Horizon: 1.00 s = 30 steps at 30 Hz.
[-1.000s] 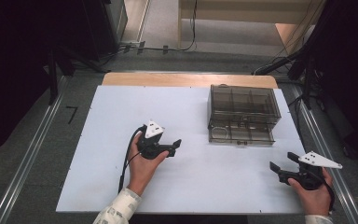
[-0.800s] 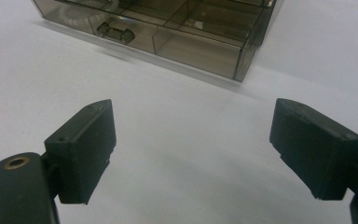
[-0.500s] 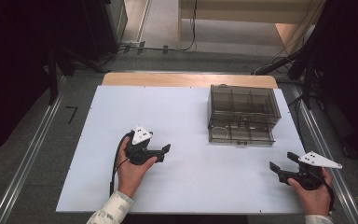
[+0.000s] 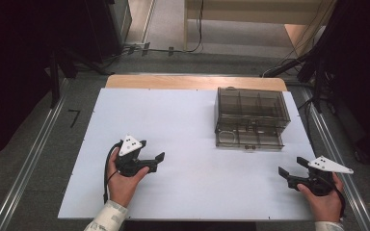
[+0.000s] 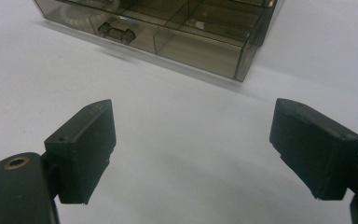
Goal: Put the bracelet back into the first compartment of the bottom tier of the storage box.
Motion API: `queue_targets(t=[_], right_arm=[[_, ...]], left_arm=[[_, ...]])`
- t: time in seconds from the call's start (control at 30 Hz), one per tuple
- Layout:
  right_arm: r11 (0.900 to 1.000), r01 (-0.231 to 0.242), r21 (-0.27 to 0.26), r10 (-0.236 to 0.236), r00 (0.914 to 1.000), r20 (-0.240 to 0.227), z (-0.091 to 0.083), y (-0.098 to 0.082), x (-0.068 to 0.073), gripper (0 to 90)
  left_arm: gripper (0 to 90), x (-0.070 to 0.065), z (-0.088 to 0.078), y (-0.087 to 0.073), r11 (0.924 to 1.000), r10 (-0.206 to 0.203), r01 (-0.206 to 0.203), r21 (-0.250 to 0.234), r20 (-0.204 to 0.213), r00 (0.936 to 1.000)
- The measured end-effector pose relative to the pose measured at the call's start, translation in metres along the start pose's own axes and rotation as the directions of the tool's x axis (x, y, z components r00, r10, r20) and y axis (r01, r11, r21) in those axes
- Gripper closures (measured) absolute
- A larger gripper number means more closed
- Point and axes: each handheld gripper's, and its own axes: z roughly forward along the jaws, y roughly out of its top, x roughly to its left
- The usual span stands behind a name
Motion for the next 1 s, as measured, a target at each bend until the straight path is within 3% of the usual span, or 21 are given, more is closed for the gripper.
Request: queue_targets(t=[0.27, 0.43, 0.6, 1.0], right_arm=[[1.0, 0.006, 0.004, -0.006, 1.0, 0.0, 0.001, 0.0, 0.001, 12.8], [1.0, 0.004, 0.003, -0.004, 1.0, 0.0, 0.001, 0.0, 0.0, 12.8], [1.0, 0.004, 0.006, -0.004, 1.0, -0.001, 0.001, 0.0, 0.0, 12.8], [1.0, 0.006, 0.004, -0.006, 1.0, 0.003, 0.001, 0.0, 0.001, 12.9]], left_arm=[[16.3, 0.014, -0.02, -0.009, 0.9998, -0.01, 0.01, -0.02, -0.033, 0.9994], [16.2, 0.025, -0.033, -0.014, 0.9981, -0.042, 0.039, -0.047, -0.057, 0.9975], [16.2, 0.035, -0.042, -0.022, 0.9977, -0.058, 0.056, -0.04, -0.077, 0.9953], [16.1, 0.046, -0.064, -0.036, 0.9958, -0.082, 0.076, -0.05, -0.124, 0.9889]])
